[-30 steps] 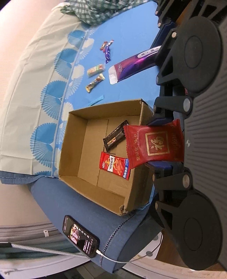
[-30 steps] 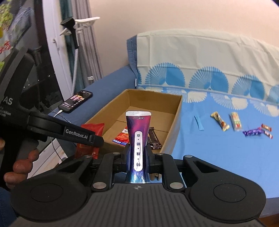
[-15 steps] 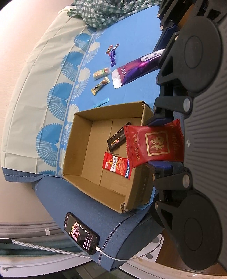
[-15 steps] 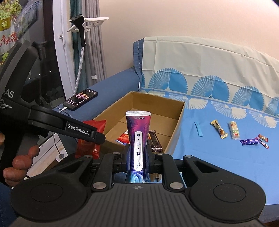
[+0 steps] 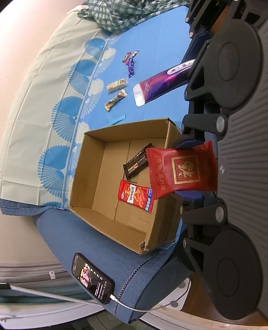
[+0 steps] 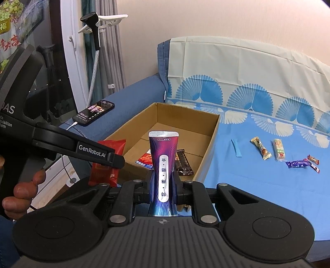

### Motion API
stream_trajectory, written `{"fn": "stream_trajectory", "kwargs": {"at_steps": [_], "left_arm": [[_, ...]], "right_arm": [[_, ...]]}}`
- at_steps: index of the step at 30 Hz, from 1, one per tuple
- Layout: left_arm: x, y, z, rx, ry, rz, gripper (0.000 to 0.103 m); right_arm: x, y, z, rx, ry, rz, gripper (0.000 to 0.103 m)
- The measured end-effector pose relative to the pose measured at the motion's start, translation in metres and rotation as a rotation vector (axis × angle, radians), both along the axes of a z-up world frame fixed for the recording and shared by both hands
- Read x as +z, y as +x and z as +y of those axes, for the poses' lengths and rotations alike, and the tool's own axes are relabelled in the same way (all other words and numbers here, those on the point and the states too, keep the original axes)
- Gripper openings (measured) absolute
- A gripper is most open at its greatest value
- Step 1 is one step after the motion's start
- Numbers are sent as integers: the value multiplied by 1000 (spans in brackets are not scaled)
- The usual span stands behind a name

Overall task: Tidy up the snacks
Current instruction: 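Carry both snacks over the box and open both tools to release them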

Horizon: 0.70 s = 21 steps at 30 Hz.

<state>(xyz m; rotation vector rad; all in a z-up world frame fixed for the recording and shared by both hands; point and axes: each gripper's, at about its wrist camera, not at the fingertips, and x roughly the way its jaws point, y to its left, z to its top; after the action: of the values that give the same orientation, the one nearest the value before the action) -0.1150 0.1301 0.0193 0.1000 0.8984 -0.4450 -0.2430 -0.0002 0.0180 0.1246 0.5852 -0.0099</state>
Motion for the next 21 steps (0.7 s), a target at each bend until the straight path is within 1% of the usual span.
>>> {"fn": "stream_trajectory", "kwargs": {"at_steps": [11, 15, 21], "left_arm": [[-5, 19, 3, 22, -6, 23, 46], [-3, 30, 5, 31, -9, 17, 46], [1, 56, 10, 65, -23, 16, 46]], "right_arm": [[-3, 14, -2, -13, -6, 28, 17], [-2, 25, -3, -27, 4, 34, 17], [3, 49, -6, -20, 17, 38, 17]]}}
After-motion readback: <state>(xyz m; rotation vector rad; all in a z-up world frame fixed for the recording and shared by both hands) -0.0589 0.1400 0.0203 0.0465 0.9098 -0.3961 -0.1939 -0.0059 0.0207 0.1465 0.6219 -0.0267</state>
